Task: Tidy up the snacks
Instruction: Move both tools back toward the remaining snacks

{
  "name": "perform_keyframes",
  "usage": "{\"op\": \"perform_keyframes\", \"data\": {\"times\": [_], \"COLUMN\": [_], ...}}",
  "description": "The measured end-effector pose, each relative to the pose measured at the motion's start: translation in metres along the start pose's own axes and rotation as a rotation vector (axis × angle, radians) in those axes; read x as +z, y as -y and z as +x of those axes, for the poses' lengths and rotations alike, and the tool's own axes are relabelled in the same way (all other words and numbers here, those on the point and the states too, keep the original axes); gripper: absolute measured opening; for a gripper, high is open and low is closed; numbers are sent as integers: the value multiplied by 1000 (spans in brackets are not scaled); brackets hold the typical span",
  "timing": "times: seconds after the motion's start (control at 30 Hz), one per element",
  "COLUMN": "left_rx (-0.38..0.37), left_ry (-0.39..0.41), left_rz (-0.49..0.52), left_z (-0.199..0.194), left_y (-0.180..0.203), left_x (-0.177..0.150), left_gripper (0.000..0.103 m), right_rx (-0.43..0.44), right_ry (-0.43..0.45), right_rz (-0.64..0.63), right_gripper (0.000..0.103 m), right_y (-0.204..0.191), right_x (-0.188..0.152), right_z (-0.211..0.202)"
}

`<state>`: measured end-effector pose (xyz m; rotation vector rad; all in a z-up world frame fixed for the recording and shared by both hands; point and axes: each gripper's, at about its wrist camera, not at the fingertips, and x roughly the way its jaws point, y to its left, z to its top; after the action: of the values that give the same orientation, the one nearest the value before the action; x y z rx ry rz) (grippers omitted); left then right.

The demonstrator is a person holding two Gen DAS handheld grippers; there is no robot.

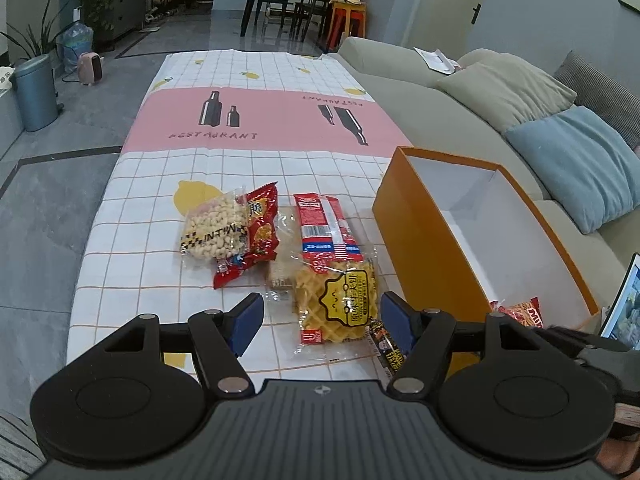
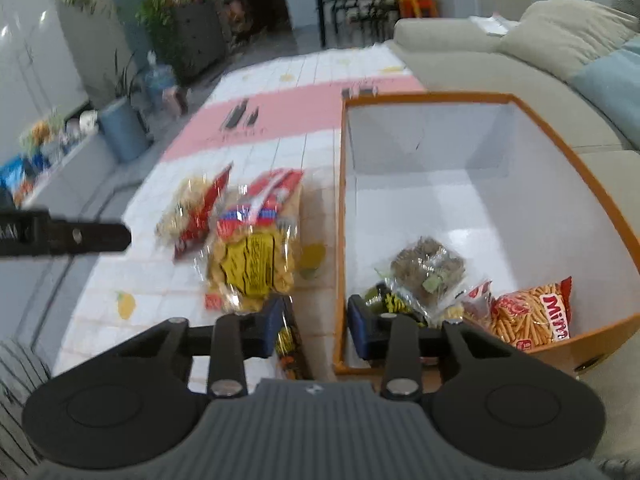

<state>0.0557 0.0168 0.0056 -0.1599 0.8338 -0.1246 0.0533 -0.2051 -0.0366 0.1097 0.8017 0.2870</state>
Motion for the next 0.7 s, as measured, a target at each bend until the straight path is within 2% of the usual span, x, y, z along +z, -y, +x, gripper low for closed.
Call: {"op": "perform_keyframes", "data": {"times": [0.13, 0.2, 0.27, 0.33, 0.43, 0.57, 0.63, 0.7], "left_rx": [3, 1, 0, 1, -5, -19, -26, -29], "left_ry": [2, -3, -4, -2, 3, -25, -48, -71], "left_rz": [-25, -40, -55, -62, -69, -70, -39, -10], "left_z": [-1, -1, -1, -2, -4, 0, 4, 7], "left_y": [-12, -18, -24, -30, -38, -45, -47, -49], "left_x": [1, 2, 3, 4, 4, 2, 0, -2], "left_gripper": [79, 79, 79, 79, 79, 79, 79, 79], "right_rx": [-18, 37, 79, 84, 71, 0, 3, 22], "right_ry": [145, 177, 162, 141, 107, 17, -30, -34], "right_rz": [-59, -98, -111, -106, -84, -124, -126, -113], "right_gripper": [45, 52, 52, 53, 53, 54, 54, 57], "right_y": [-18, -28, -37, -48, -63, -79, -77, -73], "right_x": [0, -2, -5, -11, -21, -35, -40, -43], "right_z": [-21, -29, -29, -29, -24, -3, 10, 17]}}
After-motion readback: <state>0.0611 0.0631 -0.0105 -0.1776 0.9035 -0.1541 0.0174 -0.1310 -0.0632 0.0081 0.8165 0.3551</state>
